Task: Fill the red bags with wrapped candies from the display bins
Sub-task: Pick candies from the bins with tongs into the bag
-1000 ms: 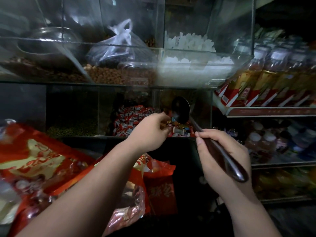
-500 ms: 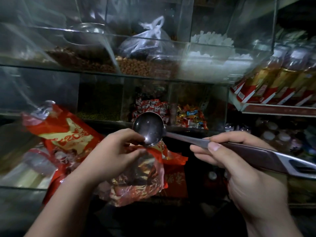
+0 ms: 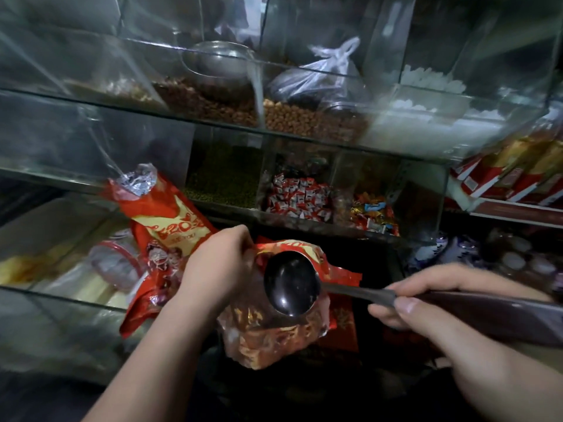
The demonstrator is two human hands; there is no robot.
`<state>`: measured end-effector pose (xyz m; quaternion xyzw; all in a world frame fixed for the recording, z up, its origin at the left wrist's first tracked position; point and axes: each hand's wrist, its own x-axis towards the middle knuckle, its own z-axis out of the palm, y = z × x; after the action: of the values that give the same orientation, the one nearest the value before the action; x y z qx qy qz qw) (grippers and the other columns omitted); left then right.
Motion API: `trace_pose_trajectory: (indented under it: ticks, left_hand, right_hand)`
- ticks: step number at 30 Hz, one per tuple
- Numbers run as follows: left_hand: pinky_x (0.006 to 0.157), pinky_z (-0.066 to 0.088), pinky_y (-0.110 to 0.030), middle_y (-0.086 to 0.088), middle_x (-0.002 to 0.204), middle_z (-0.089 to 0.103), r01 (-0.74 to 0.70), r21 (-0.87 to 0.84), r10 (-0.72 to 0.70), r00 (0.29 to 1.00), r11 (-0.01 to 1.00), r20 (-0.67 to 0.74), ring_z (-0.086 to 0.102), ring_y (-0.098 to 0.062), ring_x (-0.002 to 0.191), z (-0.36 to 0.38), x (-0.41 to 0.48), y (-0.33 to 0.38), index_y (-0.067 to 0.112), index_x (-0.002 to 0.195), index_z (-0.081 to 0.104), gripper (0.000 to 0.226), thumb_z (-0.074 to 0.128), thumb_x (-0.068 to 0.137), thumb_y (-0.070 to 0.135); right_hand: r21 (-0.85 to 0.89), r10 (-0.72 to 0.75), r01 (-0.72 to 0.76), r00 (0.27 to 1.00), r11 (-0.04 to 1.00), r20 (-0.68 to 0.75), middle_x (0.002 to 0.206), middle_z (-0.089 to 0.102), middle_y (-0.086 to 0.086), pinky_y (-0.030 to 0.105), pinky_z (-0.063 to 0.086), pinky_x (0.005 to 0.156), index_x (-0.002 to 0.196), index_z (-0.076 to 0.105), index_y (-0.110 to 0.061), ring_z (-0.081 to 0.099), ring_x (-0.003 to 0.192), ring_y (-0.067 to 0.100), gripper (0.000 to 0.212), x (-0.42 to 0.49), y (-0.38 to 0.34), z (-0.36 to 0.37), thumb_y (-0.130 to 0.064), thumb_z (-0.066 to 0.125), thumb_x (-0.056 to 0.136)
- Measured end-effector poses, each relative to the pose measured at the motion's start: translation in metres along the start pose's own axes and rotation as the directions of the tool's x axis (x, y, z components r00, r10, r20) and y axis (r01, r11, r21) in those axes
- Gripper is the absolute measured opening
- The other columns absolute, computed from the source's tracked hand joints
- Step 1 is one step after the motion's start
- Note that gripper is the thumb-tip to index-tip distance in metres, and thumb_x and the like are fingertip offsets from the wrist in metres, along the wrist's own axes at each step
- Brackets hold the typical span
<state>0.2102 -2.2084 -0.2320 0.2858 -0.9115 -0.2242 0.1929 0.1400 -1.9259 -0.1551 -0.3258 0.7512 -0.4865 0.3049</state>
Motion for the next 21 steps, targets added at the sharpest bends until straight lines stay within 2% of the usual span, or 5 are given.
trace_pose_trajectory:
  ticks: [5,10,16,19,21]
  left_hand:
    - [0.048,0.04,-0.029,0.009,0.068,0.059,0.038,-0.1,-0.042,0.998,0.994,-0.036,0.054,-0.007,0.061,0.006,0.007,0.02,0.029,0.075,0.053,0.015,0.055,0.09,0.031]
    - [0.053,0.044,-0.031,0.008,0.067,0.06,0.051,-0.171,-0.06,0.997,0.984,-0.042,0.057,-0.008,0.064,0.012,0.012,0.044,0.025,0.07,0.059,0.03,0.057,0.094,0.042]
    - [0.095,0.04,-0.019,0.01,0.134,0.061,-0.081,-0.232,0.08,0.997,0.969,-0.015,0.056,-0.006,0.118,0.02,0.014,0.054,0.019,0.077,0.068,0.025,0.058,0.097,0.031]
    - [0.093,0.051,-0.023,0.008,0.12,0.07,-0.075,-0.266,0.07,0.997,0.961,-0.026,0.064,-0.005,0.106,0.025,0.009,0.058,0.019,0.112,0.073,0.025,0.056,0.096,0.026]
    - [0.069,0.052,-0.014,0.017,0.087,0.072,-0.034,-0.305,0.029,0.999,0.952,-0.022,0.063,0.005,0.079,0.027,0.007,0.057,0.022,0.092,0.075,0.019,0.056,0.093,0.022]
  right_hand:
    - [-0.462,-0.44,0.249,0.819,0.851,-0.369,0.085,0.076,-0.02,0.005,0.051,0.069,0.085,0.076,-0.037,0.073,0.075,-0.005,0.01,0.017,0.014,0.031,-0.035,0.078,0.075]
    - [-0.493,-0.366,0.196,0.889,0.847,-0.275,0.086,0.071,-0.014,0.023,0.054,0.075,0.088,0.076,-0.026,0.068,0.085,0.001,0.015,0.057,0.05,0.045,-0.011,0.073,0.087]
    - [-0.467,-0.215,0.081,0.946,0.88,-0.241,0.085,0.072,-0.009,0.031,0.054,0.08,0.085,0.076,-0.022,0.066,0.086,0.003,0.018,0.076,0.072,0.044,-0.006,0.068,0.088]
    - [-0.56,-0.264,0.068,0.924,0.826,-0.276,0.084,0.069,-0.005,0.04,0.056,0.075,0.085,0.071,-0.021,0.067,0.084,0.015,0.014,0.073,0.079,0.047,-0.009,0.066,0.082]
    - [-0.651,-0.257,0.012,0.924,0.759,-0.283,0.091,0.065,-0.001,0.043,0.056,0.075,0.093,0.071,-0.02,0.066,0.089,0.024,0.018,0.071,0.083,0.049,-0.013,0.071,0.077]
